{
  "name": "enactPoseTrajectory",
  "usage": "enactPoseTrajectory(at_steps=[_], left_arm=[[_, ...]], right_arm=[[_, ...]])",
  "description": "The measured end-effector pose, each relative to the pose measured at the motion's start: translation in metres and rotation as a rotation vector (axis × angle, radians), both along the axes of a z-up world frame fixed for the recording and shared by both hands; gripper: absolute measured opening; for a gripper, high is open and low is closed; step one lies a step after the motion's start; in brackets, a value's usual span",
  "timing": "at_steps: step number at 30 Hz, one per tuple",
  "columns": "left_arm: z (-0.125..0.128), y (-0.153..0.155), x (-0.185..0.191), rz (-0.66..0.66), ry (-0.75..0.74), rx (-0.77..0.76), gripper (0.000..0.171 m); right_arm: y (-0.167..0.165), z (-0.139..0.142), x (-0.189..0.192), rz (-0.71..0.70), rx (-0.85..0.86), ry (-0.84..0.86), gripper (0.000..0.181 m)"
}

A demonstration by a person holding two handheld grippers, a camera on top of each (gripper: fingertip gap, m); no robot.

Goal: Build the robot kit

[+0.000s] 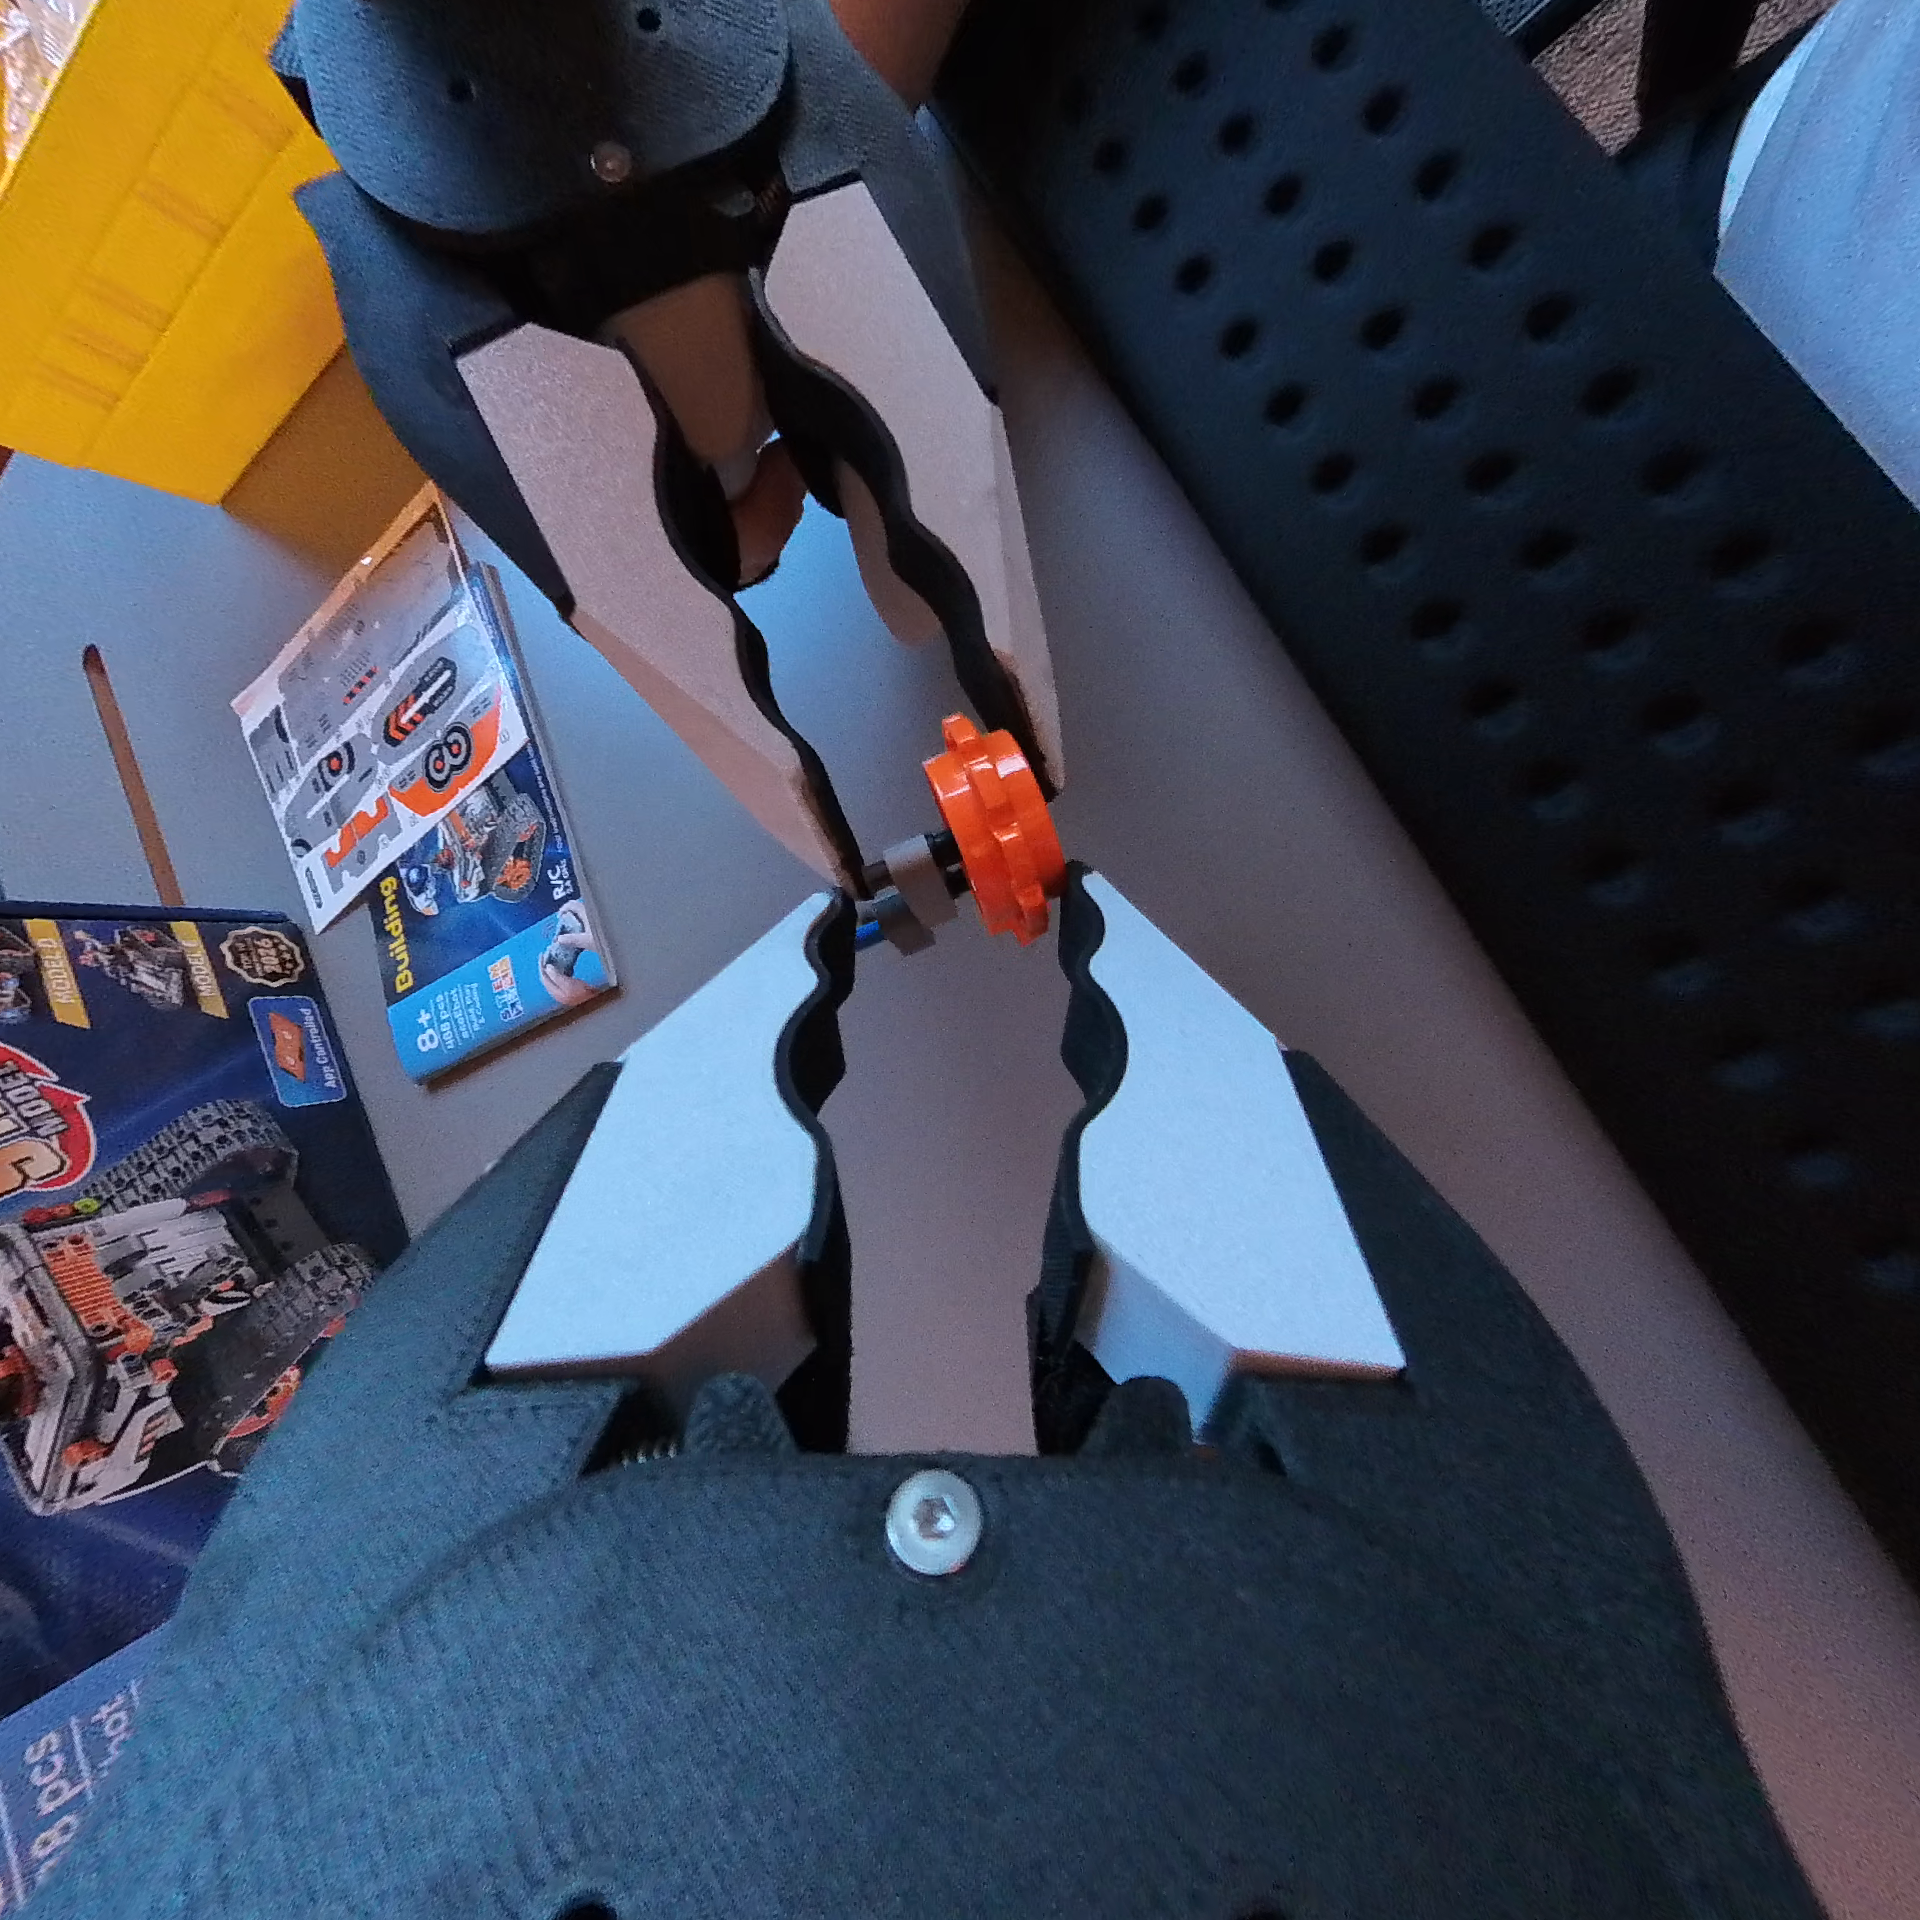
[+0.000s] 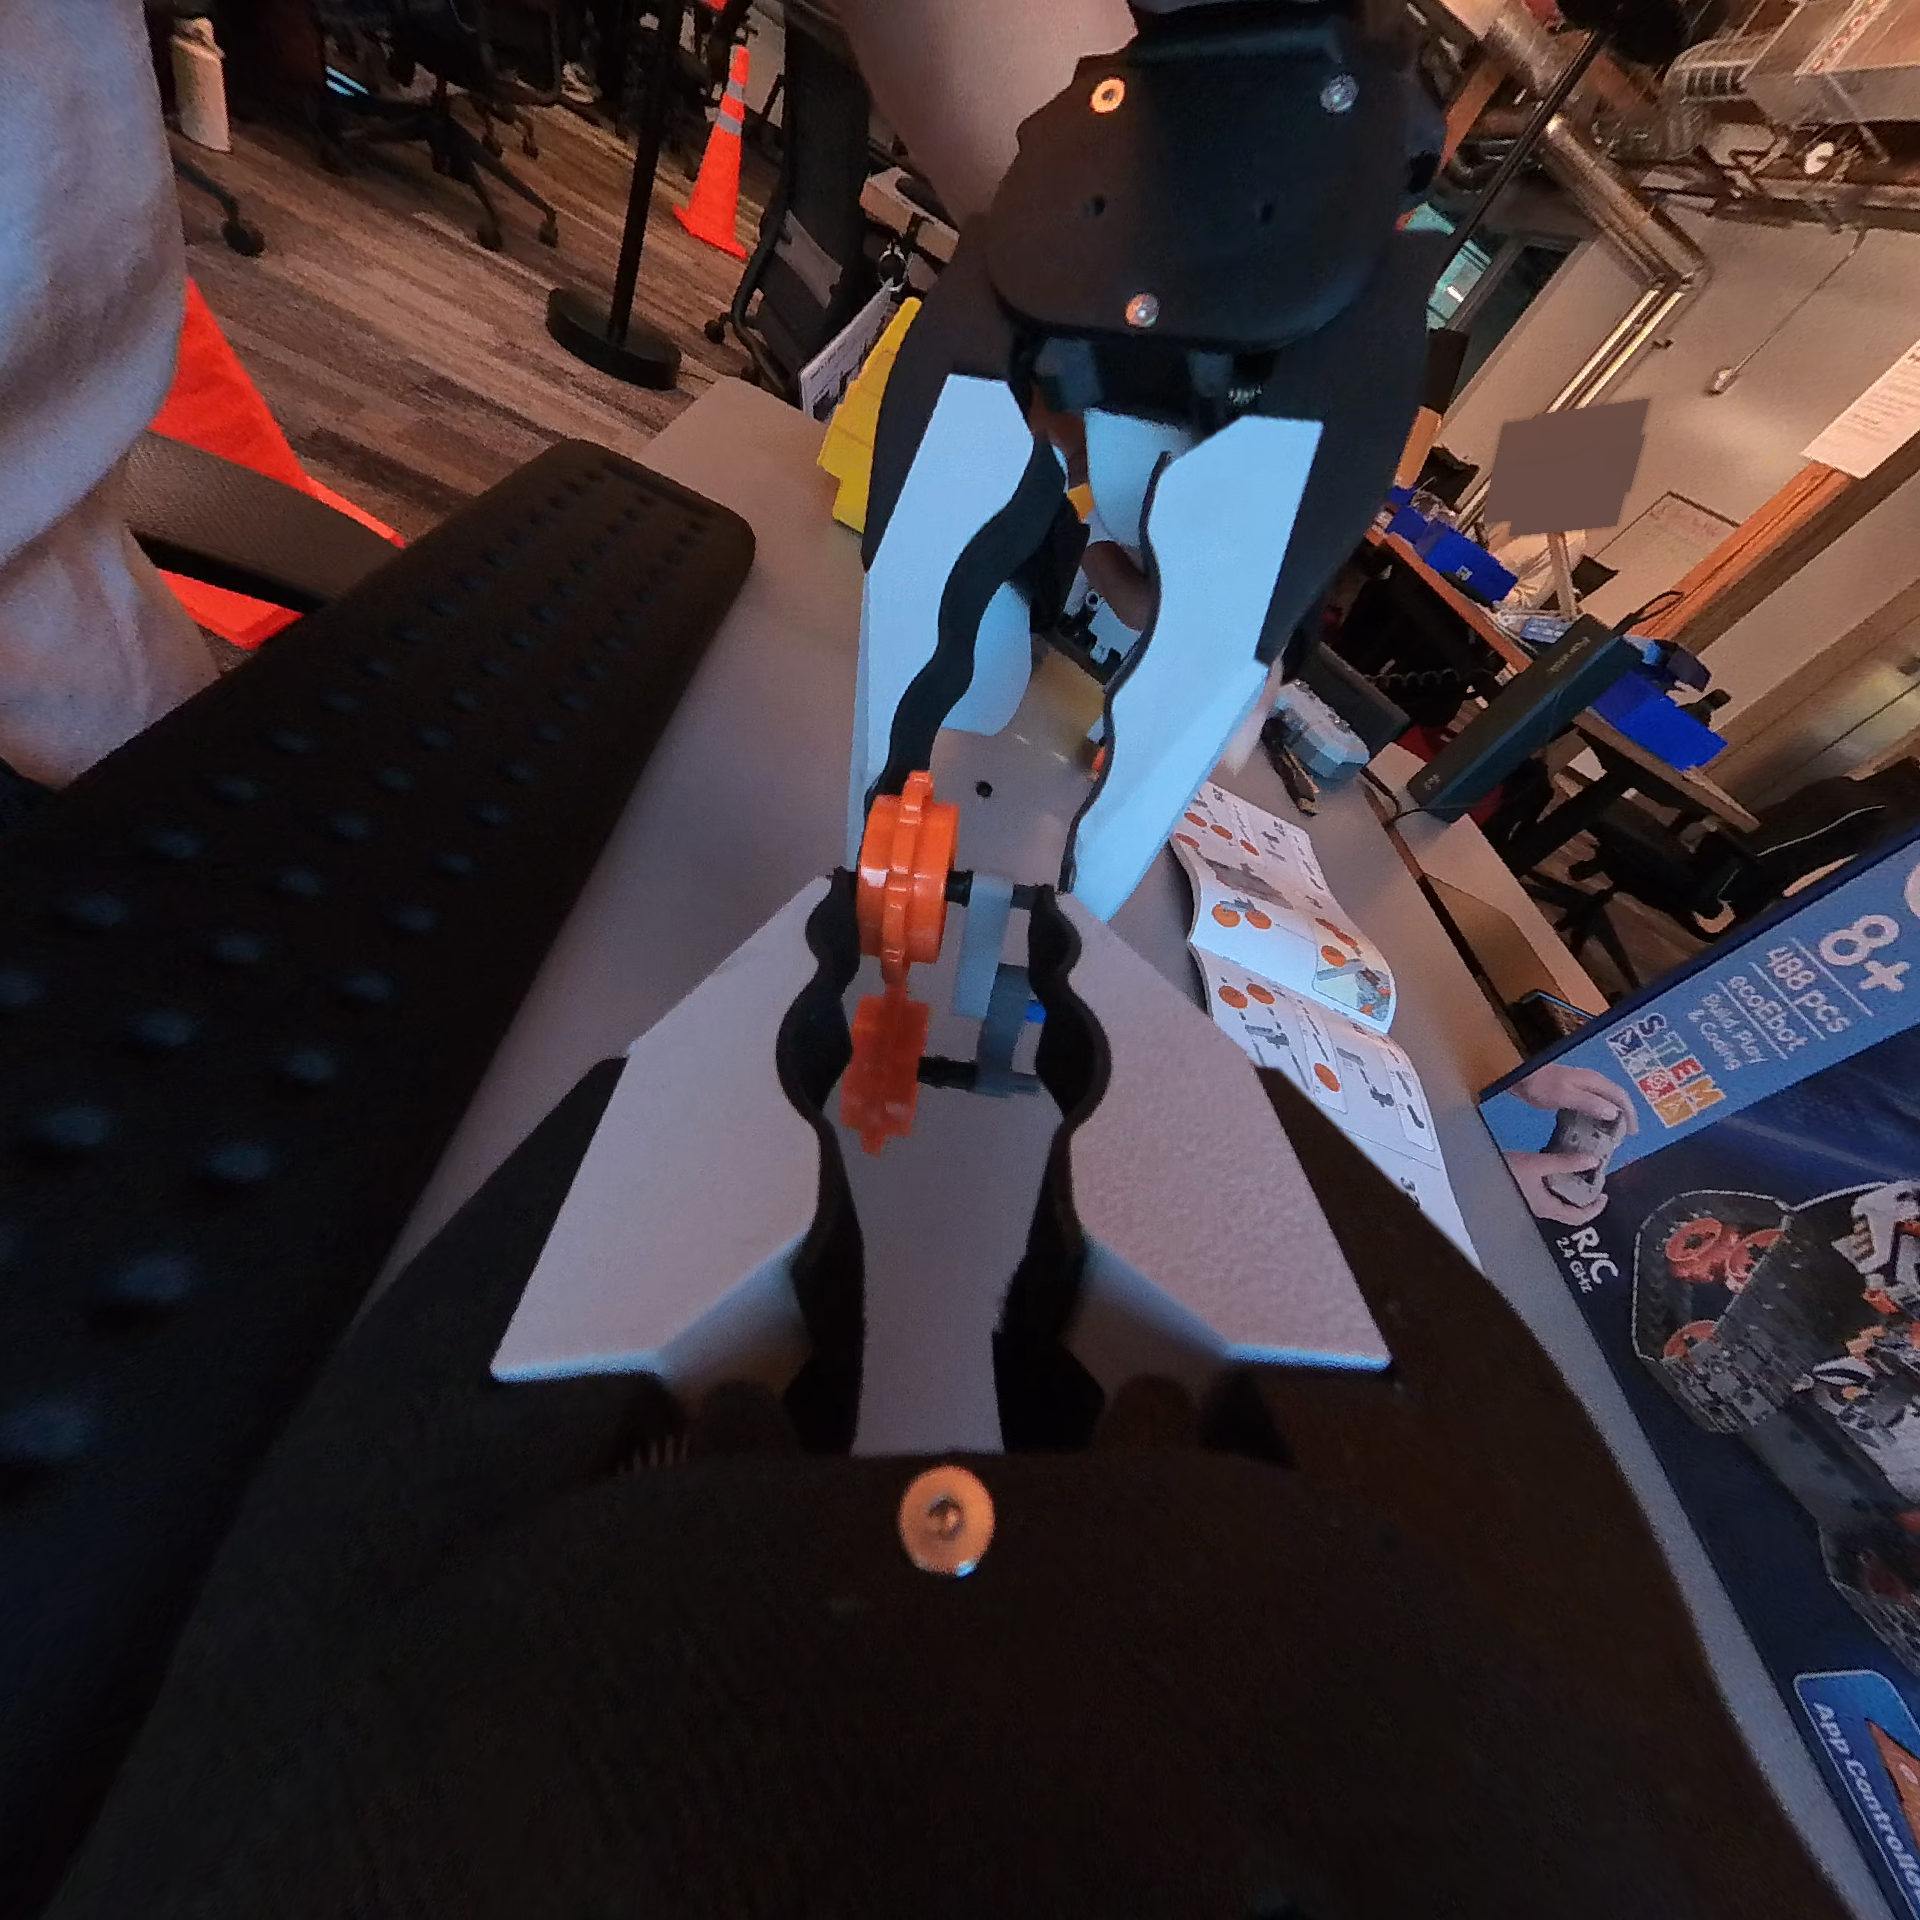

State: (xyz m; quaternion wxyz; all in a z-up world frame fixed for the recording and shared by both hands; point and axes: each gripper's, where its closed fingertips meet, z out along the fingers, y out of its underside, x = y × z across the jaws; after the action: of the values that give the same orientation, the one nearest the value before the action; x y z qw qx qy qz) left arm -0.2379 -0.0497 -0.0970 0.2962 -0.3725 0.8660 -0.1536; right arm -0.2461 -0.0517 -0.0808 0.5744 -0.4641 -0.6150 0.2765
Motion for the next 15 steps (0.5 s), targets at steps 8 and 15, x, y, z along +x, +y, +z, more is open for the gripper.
enactPoseTrajectory(at_steps=[8,15], left_arm=[[-0.0024,-0.0006,-0.0004,-0.003,0.005,-0.027,0.038],[-0.0045,0.0002,-0.0005,0.005,0.013,-0.048,0.038]], right_arm=[[0.0000,-0.0028,-0.0001,-0.009,0.011,-0.014,0.032],[0.0008,-0.0052,-0.0001,-0.023,0.024,-0.035,0.032]])
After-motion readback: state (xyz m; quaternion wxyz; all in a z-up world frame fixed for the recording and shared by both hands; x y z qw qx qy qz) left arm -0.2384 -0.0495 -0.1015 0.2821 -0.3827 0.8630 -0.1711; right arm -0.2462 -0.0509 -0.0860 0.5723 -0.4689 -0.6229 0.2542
